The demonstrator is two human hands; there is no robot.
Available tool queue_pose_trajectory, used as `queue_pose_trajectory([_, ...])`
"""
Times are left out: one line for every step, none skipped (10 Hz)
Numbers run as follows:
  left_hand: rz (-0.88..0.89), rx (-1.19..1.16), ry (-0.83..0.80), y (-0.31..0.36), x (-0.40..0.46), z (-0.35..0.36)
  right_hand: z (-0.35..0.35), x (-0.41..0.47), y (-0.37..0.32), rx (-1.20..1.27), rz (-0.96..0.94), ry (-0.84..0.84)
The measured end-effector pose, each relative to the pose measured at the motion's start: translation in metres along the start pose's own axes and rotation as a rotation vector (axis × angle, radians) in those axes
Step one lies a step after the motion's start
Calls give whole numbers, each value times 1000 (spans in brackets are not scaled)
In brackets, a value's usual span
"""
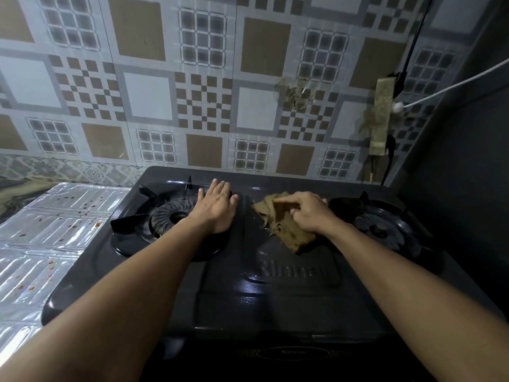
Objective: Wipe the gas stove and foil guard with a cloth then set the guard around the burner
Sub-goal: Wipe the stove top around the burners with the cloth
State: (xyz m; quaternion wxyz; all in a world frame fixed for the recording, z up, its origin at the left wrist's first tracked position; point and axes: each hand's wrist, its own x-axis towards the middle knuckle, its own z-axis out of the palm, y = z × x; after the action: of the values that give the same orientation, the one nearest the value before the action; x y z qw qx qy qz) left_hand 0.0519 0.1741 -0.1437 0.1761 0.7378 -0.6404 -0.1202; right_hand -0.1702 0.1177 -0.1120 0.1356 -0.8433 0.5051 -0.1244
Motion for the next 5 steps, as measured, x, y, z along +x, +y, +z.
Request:
queue_pose_trajectory([4,-6,-2,0,0,0,8,6,8,186,-61,40])
queue_pose_trajectory([5,-8,0,1,-1,-1,14,10,8,230,-114,18])
queue_pose_trajectory([9,-7,-1,2,-2,-1,25,12,6,-75,-208,-149])
queue_pose_trajectory([11,-7,-4,2,-3,-2,36,20,8,-153,-198,-182])
queue_pose_trajectory([10,-7,-13,1,-3,-1,37,40,14,-205,5,-130])
